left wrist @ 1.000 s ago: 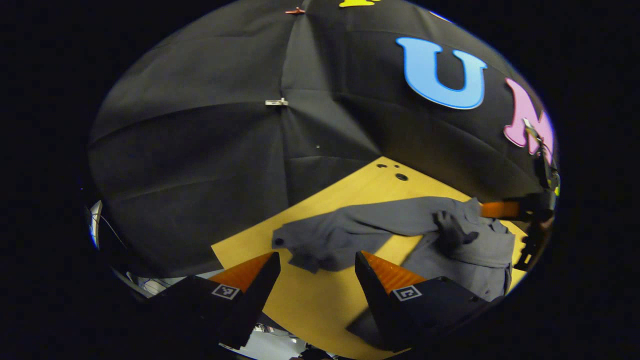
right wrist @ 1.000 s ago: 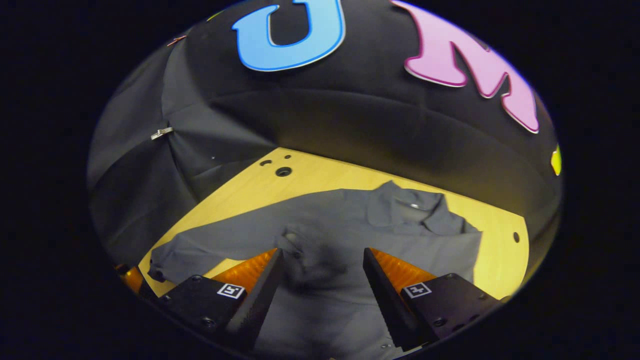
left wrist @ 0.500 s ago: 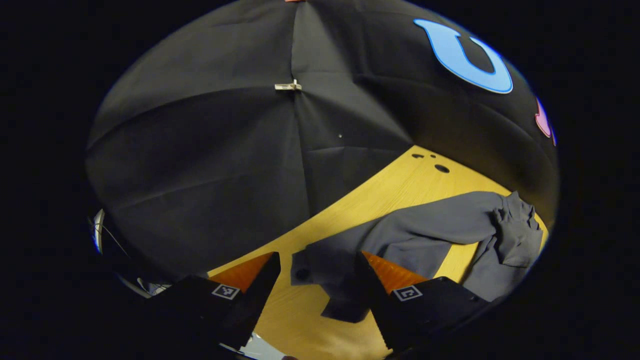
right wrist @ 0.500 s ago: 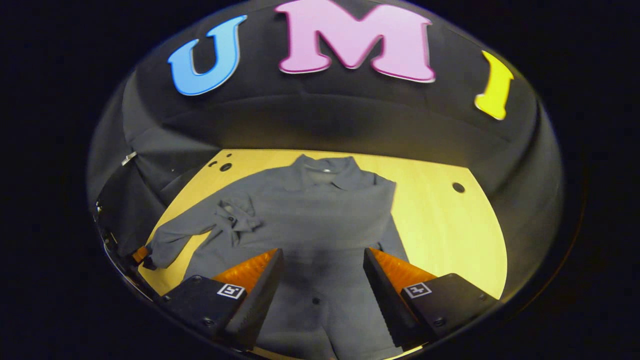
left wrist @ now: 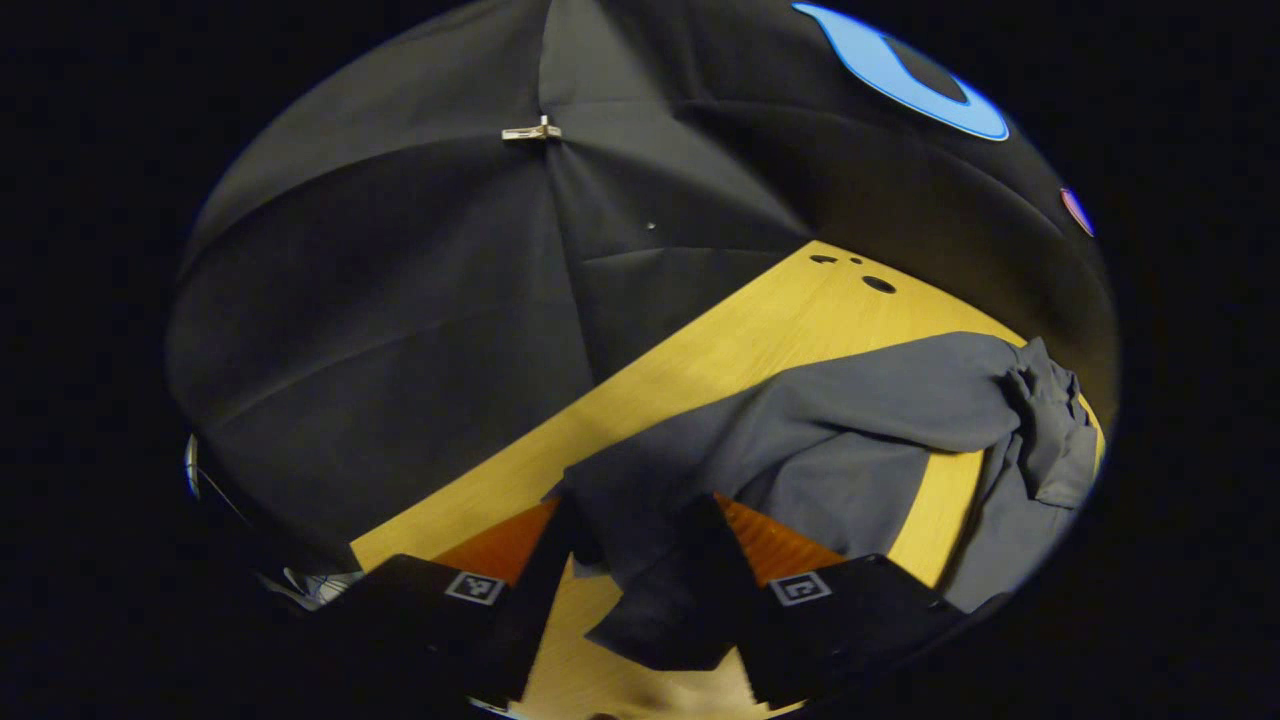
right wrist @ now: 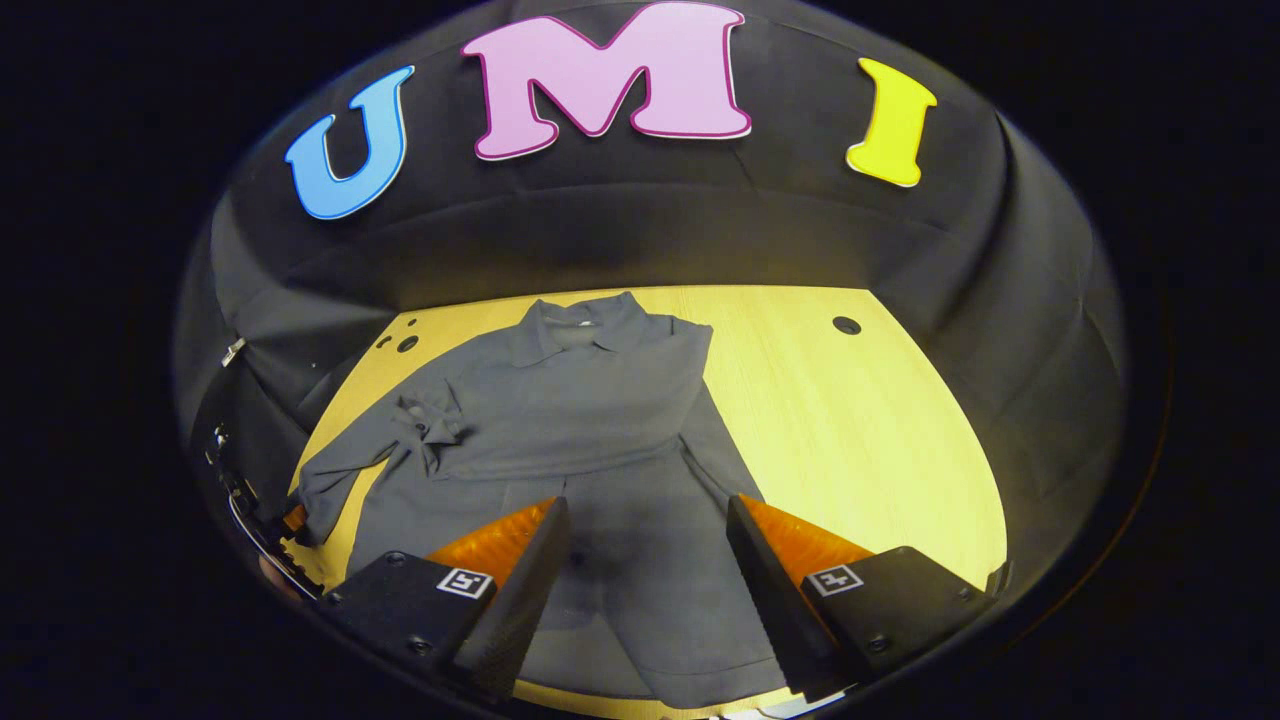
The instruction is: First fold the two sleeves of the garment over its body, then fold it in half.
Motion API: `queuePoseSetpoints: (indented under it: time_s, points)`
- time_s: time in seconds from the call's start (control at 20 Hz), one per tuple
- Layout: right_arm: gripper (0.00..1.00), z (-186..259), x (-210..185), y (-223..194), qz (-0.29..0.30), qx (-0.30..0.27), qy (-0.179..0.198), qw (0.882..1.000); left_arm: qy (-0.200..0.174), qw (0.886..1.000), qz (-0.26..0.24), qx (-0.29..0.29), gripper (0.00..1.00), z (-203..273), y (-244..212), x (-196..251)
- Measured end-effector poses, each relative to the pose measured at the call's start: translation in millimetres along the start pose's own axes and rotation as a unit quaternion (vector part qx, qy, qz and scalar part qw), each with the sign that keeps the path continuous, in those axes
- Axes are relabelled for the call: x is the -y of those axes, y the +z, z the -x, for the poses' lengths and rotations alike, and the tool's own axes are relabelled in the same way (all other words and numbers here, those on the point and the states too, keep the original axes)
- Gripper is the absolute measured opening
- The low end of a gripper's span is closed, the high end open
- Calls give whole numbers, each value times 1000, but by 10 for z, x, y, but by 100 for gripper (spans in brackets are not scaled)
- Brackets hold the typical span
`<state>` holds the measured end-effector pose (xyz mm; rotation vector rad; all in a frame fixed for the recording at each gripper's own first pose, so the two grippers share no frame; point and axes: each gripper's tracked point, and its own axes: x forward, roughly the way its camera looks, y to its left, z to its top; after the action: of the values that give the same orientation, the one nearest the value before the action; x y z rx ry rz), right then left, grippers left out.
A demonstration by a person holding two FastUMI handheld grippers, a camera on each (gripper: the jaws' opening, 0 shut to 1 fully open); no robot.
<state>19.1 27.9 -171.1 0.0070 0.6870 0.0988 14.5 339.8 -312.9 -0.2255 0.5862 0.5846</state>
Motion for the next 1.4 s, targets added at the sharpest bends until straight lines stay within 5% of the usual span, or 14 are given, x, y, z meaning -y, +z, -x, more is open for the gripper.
queuePoseSetpoints:
  time_s: [0.05,0.25,0.35,0.55,1.0,1.4]
  points:
    - [98,20,17,-47,2,-1,-3,1000,-13,1000,-12,3,76,2,-1,57]
    - [98,136,59,-174,-1,6,-7,1000,-50,998,-38,5,22,-3,27,194]
    - [98,211,128,-220,-4,11,-12,1000,-49,998,-34,0,7,6,72,204]
    - [98,314,353,-352,-8,14,-33,999,-57,998,-6,31,6,147,363,345]
    - [98,428,861,-542,-51,9,-61,997,-144,983,2,114,8,797,1405,1302]
    - [98,248,1272,-617,-72,5,-59,996,-254,953,-36,161,5,1566,1895,2953]
